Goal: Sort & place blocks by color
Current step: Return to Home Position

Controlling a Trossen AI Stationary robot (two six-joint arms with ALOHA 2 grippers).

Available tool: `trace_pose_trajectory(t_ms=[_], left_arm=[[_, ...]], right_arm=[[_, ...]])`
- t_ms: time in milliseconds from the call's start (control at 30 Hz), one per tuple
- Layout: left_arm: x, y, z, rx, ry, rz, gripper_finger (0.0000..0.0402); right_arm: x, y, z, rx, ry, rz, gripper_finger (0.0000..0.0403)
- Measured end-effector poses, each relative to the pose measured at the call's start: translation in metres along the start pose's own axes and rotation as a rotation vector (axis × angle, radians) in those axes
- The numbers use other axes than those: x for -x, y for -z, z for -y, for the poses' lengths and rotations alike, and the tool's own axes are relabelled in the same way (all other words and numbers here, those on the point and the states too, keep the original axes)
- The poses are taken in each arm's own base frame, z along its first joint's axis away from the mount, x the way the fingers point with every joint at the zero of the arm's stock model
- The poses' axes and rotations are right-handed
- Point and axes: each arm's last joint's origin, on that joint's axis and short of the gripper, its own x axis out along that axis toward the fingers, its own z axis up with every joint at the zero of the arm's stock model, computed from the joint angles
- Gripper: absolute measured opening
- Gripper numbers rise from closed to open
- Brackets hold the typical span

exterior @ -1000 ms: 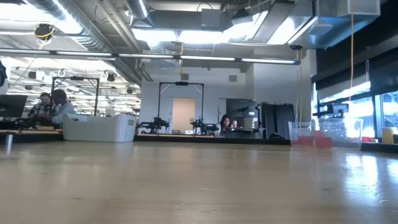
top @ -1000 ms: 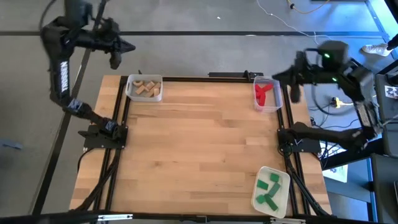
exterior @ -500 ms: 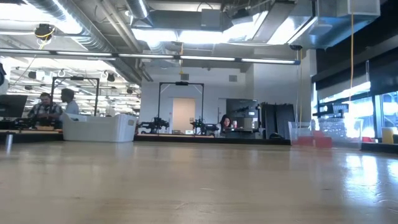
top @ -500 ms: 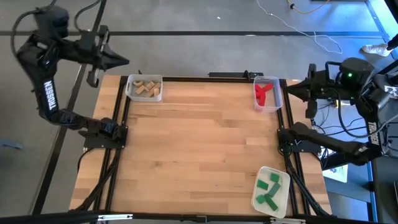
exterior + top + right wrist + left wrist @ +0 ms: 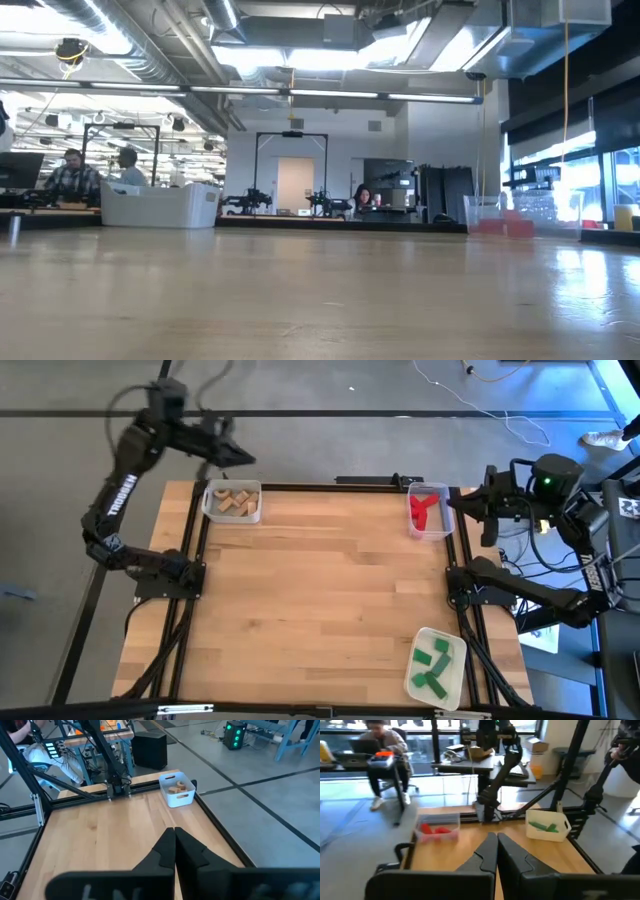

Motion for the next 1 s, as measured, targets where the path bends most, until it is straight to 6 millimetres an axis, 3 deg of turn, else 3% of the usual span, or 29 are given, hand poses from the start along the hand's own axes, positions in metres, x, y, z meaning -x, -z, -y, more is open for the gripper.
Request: trace_pose_trajectory(t_ms=[233, 467, 667, 867, 1000], left_arm=[[-0.072, 0.045, 0.001, 0.051, 0.164, -0.003, 0.0000], [-0.111, 0.080, 0.035, 0.100, 0.165, -0.100, 0.0000], [-0.097, 0.094, 0.074, 0.095, 0.086, -0.074, 0.0000], [-0.050, 0.100, 0.117, 0.083, -0.055, 0.075, 0.0000], [-0.024, 0.106, 0.136, 0.072, -0.136, 0.155, 0.0000]], right_arm=[[-0.001, -0.003, 0.001, -0.011, -0.007, 0.023, 0.0000], [-0.001, 0.000, -0.002, -0.017, -0.091, 0.003, 0.0000], [0.009, 0.008, -0.012, 0.040, -0.150, -0.006, 0.0000], [0.033, 0.021, -0.031, 0.091, -0.144, 0.043, 0.0000], [0.044, 0.042, -0.044, 0.079, -0.173, 0.091, 0.0000]])
